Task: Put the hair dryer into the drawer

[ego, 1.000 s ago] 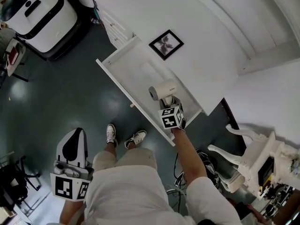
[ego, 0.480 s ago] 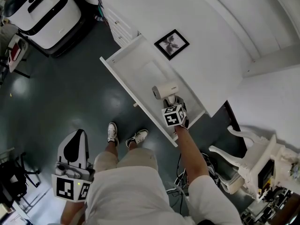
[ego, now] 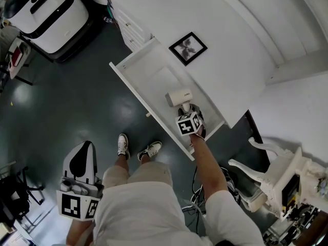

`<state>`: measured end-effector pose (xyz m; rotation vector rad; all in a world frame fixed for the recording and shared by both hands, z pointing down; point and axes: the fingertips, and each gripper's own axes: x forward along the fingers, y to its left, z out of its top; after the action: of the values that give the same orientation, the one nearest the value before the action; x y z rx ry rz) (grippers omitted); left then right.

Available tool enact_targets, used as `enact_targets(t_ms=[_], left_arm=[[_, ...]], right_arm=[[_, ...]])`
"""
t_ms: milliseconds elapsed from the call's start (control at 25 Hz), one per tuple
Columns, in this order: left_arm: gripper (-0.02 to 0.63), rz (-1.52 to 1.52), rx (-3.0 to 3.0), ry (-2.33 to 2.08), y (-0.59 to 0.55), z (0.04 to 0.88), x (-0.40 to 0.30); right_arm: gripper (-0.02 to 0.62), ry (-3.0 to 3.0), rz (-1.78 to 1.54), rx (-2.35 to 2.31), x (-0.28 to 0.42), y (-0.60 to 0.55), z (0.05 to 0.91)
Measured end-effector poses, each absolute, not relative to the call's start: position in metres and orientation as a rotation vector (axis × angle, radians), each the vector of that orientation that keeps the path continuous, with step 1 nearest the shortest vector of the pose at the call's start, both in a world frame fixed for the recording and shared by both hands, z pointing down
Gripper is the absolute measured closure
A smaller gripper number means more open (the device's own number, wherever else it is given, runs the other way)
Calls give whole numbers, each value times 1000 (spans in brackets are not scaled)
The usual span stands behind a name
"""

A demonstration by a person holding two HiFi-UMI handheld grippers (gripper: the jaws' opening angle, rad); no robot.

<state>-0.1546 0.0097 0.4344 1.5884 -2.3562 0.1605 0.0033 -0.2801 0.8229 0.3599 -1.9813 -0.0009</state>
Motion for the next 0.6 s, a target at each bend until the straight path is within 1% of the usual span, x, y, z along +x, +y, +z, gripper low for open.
enact_targets(t_ms=[160,400,600], left_arm=[[589,151,1592,-2354,8,435,-155],[589,135,1598,-2349,6,435,-154],[589,128,1606,-2347,7,434,-151]], right_arm=[[403,-1975,19,349,3,-281,824],[403,-1956,132,368,5,-281,826],[405,-1935,47,329,4,-278,825]])
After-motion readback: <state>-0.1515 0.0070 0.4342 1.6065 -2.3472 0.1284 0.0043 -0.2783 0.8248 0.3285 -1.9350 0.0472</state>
